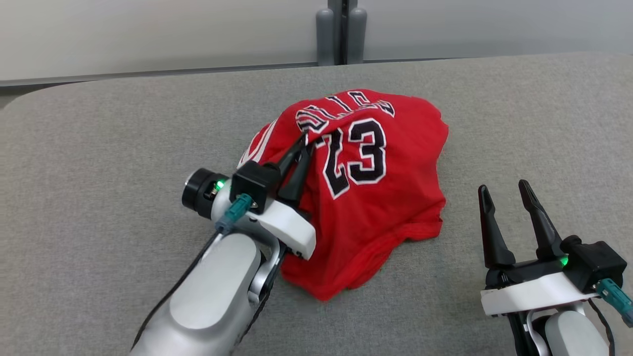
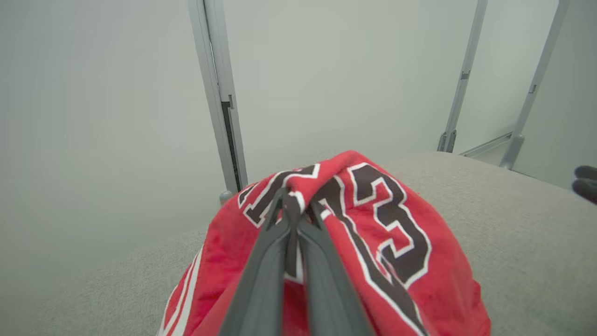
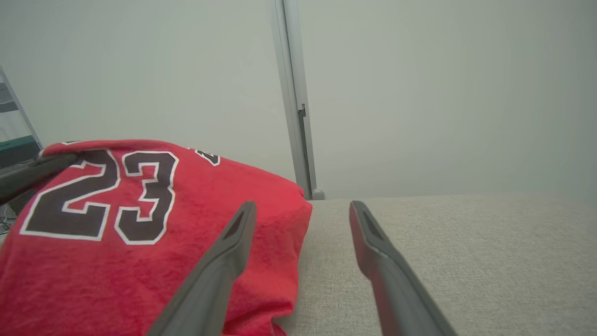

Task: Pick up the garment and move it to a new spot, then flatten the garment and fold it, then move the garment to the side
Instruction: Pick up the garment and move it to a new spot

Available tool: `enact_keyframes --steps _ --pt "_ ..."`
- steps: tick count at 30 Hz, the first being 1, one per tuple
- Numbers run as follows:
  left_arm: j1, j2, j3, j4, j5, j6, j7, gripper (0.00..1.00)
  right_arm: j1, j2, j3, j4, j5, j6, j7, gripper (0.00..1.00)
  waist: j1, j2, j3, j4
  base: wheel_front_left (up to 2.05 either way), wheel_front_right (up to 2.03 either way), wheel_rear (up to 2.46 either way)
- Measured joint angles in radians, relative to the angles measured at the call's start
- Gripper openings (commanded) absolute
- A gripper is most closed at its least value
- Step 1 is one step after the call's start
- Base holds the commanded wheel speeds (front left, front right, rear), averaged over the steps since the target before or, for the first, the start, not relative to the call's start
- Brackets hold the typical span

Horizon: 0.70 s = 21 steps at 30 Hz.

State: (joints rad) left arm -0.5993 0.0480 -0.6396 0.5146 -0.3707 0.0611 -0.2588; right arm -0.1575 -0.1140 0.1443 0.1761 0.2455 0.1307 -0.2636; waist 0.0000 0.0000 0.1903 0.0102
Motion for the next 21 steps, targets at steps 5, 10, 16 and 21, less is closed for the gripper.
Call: enact_keyframes --steps 5,10,16,21 --pt "0.0 0.0 0.088 -0.145 -0.011 0.022 -0.002 0.0 0.004 0.002 0.003 0.009 -0.002 0.0 0.0 1.0 0.0 0.0 -0.026 0.023 0.0 0.0 0.0" --pt "0.0 0.011 0.198 -0.311 -0.001 0.032 -0.003 0.0 0.009 0.008 0.007 0.019 -0.006 0.0 0.0 1.0 0.0001 0.0 -0.058 0.041 0.0 0.0 0.0" --pt "-0.019 0.059 0.317 -0.454 -0.001 0.033 -0.003 0.0 0.013 0.016 0.009 0.028 -0.007 0.0 0.0 1.0 0.0 0.0 -0.085 0.059 0.0 0.0 0.0" --pt "-0.038 0.149 0.416 -0.486 0.002 0.068 0.001 0.0 0.014 0.023 0.009 0.03 -0.007 0.0 0.0 1.0 0.0 0.0 -0.099 0.069 0.0 0.0 0.0"
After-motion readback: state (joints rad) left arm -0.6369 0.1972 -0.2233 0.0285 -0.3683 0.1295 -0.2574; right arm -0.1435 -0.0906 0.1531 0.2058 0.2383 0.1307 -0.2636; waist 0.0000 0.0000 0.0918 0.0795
